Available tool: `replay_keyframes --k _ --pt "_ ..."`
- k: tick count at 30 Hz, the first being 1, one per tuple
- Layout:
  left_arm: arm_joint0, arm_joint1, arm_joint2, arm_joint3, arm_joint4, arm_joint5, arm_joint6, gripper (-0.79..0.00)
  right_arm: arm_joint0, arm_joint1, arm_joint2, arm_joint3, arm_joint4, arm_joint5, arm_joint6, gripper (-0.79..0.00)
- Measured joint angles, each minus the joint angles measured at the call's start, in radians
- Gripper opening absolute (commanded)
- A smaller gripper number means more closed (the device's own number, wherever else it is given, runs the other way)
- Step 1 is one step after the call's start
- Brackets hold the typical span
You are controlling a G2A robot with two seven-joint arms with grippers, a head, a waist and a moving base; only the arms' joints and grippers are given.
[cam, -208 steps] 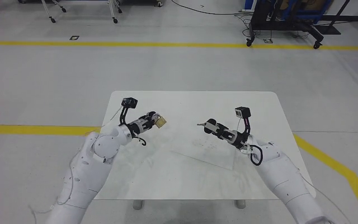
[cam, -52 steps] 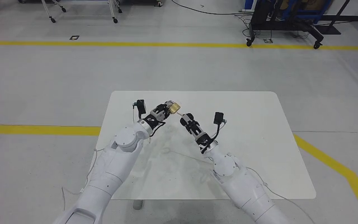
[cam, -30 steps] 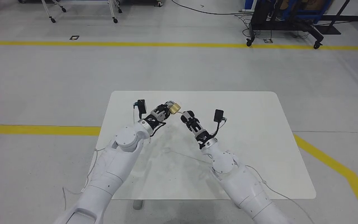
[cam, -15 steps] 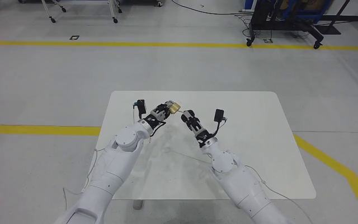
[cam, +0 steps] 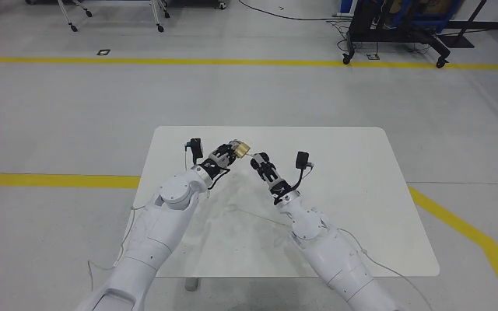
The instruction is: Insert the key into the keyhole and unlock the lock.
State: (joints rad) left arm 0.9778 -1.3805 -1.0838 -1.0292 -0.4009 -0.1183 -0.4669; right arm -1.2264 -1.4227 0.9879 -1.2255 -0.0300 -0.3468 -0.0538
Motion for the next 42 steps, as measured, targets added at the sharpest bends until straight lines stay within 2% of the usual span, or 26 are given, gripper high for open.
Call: replay_keyframes --k 32,33,34,42 --pt "-0.003 -0.009 -0.009 0.01 0.033 -0.016 -0.02 -0.785 0.01 -0.015 0.018 0.01 -0.023 0.009 0.096 -0.785" --pt "-0.003 -0.009 -0.009 0.01 0.035 -0.017 -0.02 -0.785 0.011 -0.016 0.019 0.011 -0.02 0.009 0.095 -0.566" --pt "-0.003 -0.01 -0.009 0.01 0.036 -0.018 -0.021 -0.785 0.012 -0.017 0.02 0.012 -0.018 0.009 0.093 0.0" --pt "0.002 -0.012 -0.016 0.004 0.03 -0.009 -0.008 -0.785 0.013 -0.019 0.022 0.014 -0.007 0.011 0.095 0.0"
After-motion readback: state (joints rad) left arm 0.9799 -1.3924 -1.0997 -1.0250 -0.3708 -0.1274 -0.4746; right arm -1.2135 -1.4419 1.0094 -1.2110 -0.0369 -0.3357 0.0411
